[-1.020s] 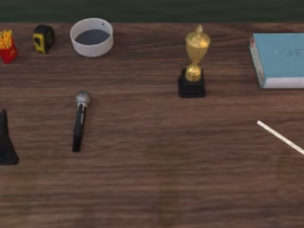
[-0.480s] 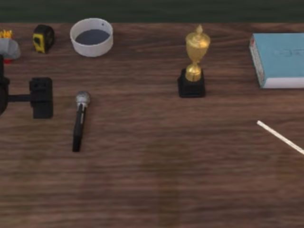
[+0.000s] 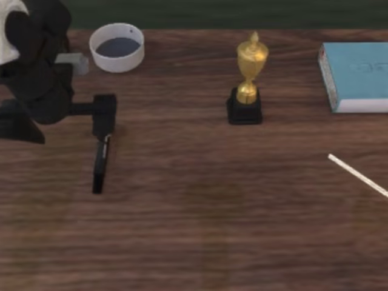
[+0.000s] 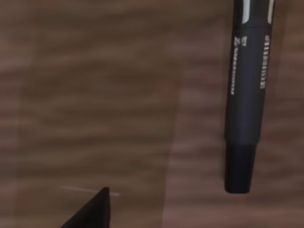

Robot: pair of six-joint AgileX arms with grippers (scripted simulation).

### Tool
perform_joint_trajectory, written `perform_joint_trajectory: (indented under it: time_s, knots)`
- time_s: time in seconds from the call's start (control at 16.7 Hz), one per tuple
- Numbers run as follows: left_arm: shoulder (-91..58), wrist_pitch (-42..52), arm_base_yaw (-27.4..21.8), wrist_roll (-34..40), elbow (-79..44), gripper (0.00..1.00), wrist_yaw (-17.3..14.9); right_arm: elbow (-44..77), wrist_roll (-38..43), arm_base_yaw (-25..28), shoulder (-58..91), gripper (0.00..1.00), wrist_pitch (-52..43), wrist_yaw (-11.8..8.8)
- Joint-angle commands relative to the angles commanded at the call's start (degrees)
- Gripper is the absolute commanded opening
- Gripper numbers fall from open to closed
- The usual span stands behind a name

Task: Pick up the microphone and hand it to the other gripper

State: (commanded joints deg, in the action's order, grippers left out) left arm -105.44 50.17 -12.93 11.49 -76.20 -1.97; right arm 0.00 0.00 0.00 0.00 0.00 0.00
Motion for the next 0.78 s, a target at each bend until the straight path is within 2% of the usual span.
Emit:
perform_joint_trajectory:
  time_s: [0.3,0.78]
  knots:
    - [-8.8,4.0,-1.2,1.1,-7.3,1.0,-0.4,0.0,0.0,0.0,0.0,1.0,0.0,0.0]
    - [-10.3,1.7,-1.1,1.0,-6.2,1.0,-0.4,0.0,0.0,0.0,0.0,1.0,0.0,0.0]
